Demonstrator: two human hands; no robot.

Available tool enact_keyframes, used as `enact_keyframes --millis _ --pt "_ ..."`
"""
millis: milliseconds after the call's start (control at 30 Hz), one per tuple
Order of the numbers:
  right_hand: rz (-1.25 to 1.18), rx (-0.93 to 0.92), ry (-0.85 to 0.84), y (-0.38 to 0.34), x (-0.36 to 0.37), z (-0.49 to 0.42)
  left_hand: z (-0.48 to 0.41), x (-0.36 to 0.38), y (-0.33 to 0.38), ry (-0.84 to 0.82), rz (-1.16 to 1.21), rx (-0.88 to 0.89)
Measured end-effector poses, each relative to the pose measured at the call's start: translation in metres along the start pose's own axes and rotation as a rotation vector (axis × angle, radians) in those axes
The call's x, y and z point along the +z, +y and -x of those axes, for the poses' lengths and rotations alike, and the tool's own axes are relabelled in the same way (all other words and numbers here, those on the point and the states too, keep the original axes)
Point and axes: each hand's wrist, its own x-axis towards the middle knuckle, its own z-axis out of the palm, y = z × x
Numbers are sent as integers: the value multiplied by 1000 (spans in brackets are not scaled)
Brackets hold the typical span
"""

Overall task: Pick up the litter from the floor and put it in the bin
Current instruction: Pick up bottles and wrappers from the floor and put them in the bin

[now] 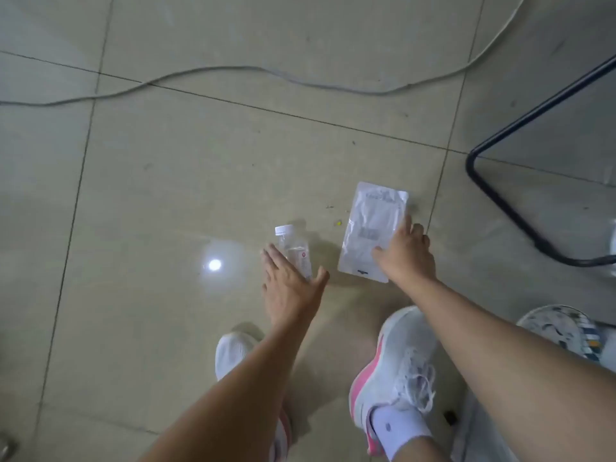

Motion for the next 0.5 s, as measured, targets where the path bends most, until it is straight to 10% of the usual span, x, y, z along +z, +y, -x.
enact_keyframes --millis 333,500 --pt "-398 351 60 -4 48 -61 -38 25 -18 171 75 1" --pt "-539 199 31 -7 32 -57 -37 7 -17 116 146 -27"
